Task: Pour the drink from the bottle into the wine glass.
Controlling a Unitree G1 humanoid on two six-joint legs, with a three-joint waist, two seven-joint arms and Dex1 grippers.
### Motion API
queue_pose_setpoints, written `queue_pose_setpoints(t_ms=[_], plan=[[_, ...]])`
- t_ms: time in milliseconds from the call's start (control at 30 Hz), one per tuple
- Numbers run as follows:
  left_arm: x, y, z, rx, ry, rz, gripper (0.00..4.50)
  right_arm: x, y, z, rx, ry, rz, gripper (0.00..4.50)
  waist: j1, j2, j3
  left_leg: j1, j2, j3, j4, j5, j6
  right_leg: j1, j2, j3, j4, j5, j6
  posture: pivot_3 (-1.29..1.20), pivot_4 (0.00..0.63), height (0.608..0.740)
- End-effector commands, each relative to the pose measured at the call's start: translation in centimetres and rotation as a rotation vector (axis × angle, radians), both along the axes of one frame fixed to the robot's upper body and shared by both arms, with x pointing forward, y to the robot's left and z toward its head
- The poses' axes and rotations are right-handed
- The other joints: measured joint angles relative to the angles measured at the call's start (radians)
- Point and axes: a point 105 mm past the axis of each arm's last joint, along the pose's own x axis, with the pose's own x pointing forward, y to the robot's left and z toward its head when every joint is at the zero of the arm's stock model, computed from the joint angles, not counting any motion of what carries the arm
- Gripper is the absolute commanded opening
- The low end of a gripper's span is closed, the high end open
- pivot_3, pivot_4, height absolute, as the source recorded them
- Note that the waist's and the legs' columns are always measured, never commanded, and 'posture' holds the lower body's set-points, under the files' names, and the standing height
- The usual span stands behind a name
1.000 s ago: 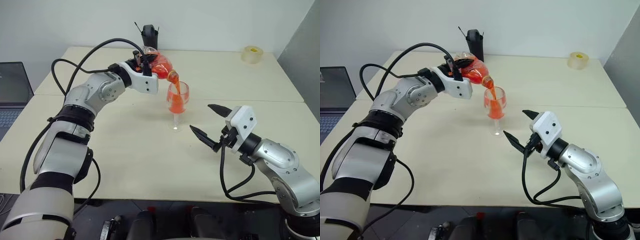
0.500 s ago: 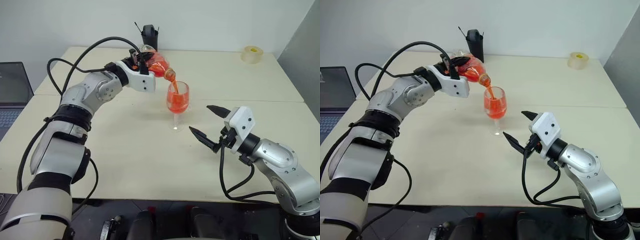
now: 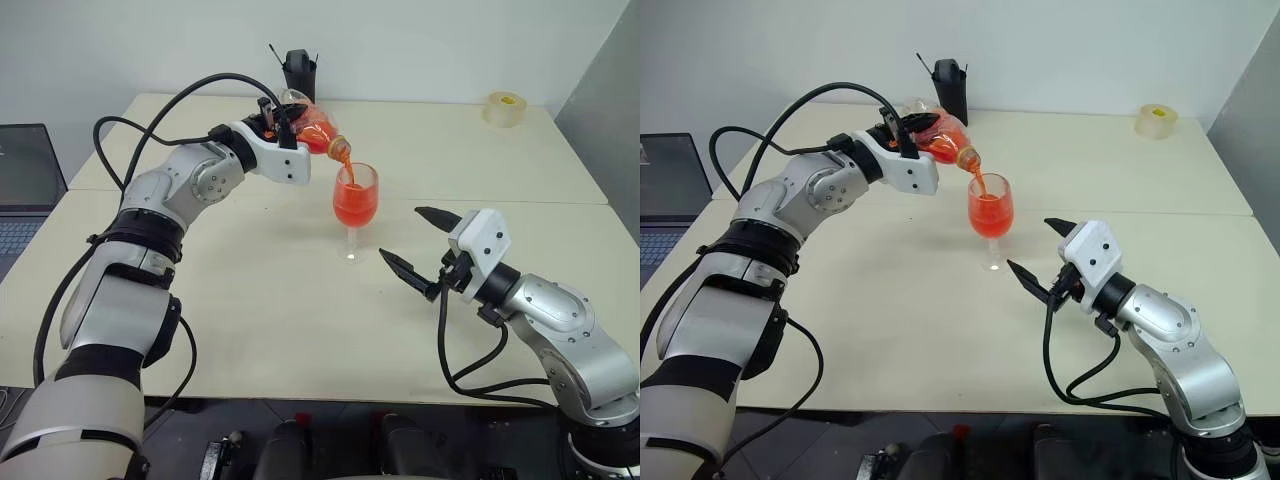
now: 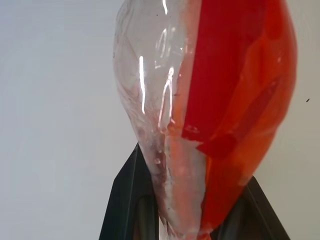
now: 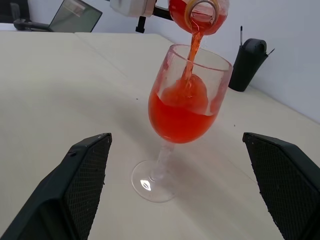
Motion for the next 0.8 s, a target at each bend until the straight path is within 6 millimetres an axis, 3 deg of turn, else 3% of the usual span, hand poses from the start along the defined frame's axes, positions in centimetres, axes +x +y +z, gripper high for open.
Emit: queue_pose_setpoints(t_ms=[33,300,433,567,800], plan=[[0.0,0.0,2.3,-0.194,0.029,-0.018,0.76,-0.2,0.1,1.5,0.014,-0.066,0.008,4.5,0.0,0.0,0.0,0.0,0.0,0.0,0.0,0.0,0.0,0.0,0.0,0.0,0.0,0.0,0.0,0.0,0.15,0.74],[0.5,0.6,0.0,-0.539,0.331,-0.053,0.76,0.0,0.2,2.0,0.016,-0.082,0.012,4.5,-0.009,0.0,0.0,0.001,0.001,0.001,0.001,0.0,0.0,0.0,0.0,0.001,0.002,0.0,0.0,0.0,0.15,0.74],[0.6,2.1,-1.7,-0.764,0.47,-0.036,0.76,0.1,0.6,4.2,0.068,-0.108,0.028,4.5,-0.018,0.0,0.0,0.002,0.002,0.0,0.001,0.0,0.0,0.0,0.0,0.001,0.003,0.0,0.0,0.0,0.15,0.74],[0.4,5.1,-4.0,-1.123,0.613,0.018,0.76,0.8,2.0,7.3,0.121,-0.077,0.056,4.5,-0.026,0.0,0.0,0.002,0.003,0.0,0.001,0.0,0.0,0.0,0.0,0.002,0.005,0.0,0.0,0.0,0.15,0.74],[-0.9,10.4,-8.6,-1.451,0.659,0.25,0.76,1.5,4.3,8.8,0.085,0.041,0.101,4.5,-0.03,0.0,-0.001,0.003,0.002,-0.003,0.001,0.0,0.0,-0.001,0.0,0.005,0.012,0.0,0.0,0.0,0.15,0.74]])
